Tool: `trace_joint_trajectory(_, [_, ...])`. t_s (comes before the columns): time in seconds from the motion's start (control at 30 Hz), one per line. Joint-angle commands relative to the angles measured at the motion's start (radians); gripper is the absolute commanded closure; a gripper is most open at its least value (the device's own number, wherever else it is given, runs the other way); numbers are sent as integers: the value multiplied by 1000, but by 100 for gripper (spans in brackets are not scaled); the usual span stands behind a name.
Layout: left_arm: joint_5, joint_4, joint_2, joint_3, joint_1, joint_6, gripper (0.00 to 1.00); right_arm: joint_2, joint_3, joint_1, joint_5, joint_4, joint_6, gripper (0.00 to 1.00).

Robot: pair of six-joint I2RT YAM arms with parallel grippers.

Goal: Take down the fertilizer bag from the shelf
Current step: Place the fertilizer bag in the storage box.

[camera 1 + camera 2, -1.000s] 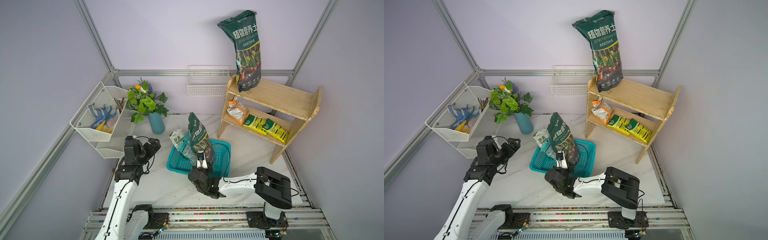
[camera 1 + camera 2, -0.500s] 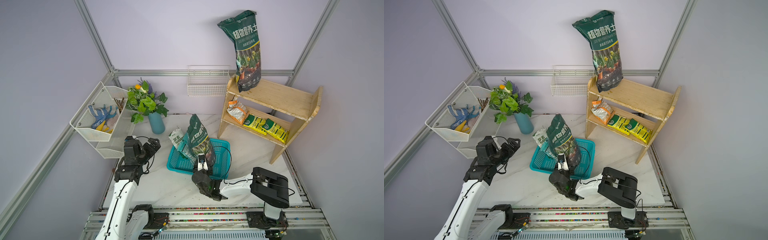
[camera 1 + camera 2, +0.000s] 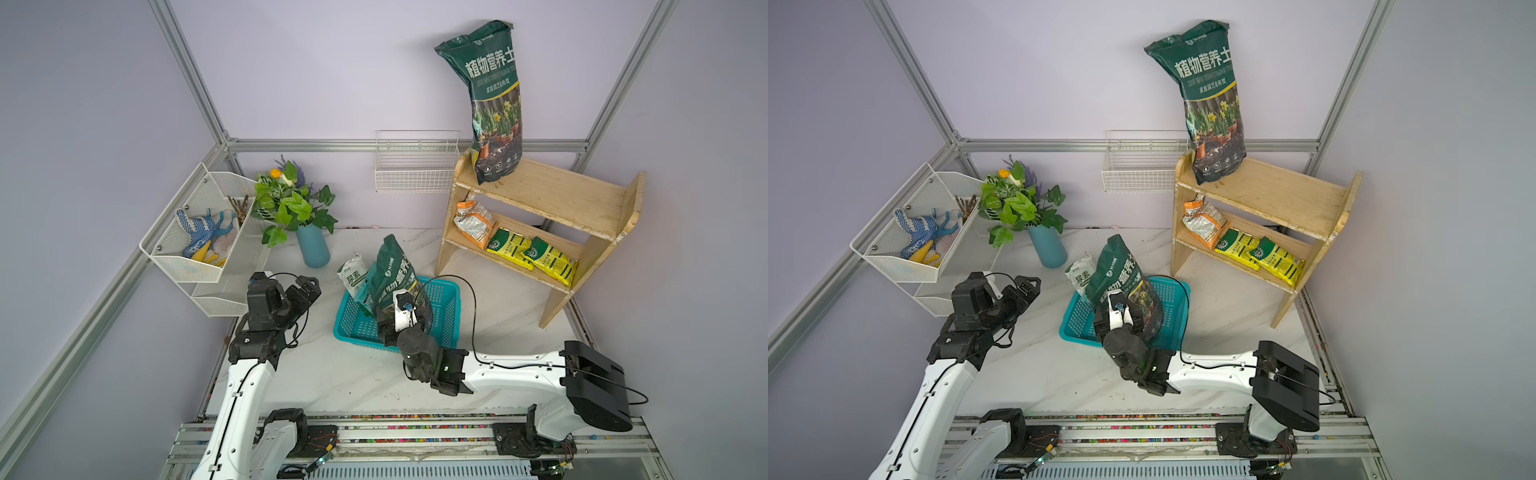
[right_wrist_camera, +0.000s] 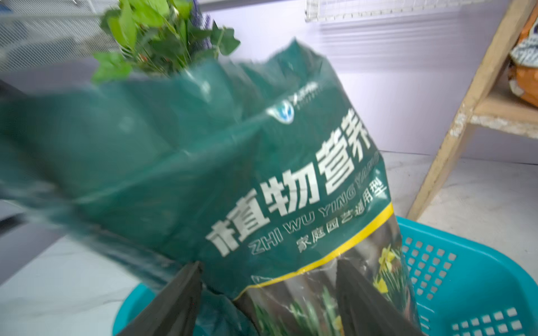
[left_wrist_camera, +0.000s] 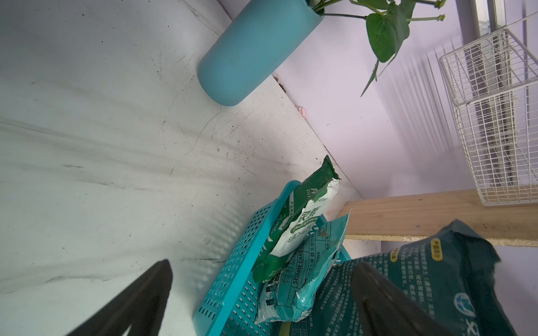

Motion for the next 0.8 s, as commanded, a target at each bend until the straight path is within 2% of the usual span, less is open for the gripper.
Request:
trace_joint_trajectory(0.0, [18, 12, -4, -51, 10, -3, 0, -33, 28, -1, -34, -116, 47, 19])
trace_joint_trajectory(0.23, [25, 10, -4, -51, 14, -4, 0, 93, 166, -50, 13, -339, 189, 39])
trace_joint_trajectory(0.37, [26, 10, -7, -50, 17, -3, 0, 32, 107, -121, -66, -304, 256, 39])
trace_joint_trajectory(0.5, [33, 10, -2, -50, 20, -4, 0, -95, 28, -168, -134, -232, 212, 36])
trace_joint_trajectory(0.53, [35, 10, -2, -51, 22, -6, 0, -116, 22, -174, -126, -239, 207, 30])
trace_joint_trajectory(0.57, [39, 12, -2, -50, 22, -7, 0, -140, 21, -184, -120, -260, 210, 29])
trace_joint_trajectory(0.77, [41, 13, -4, -53, 27, -7, 0, -136, 99, -270, -190, -400, 252, 30])
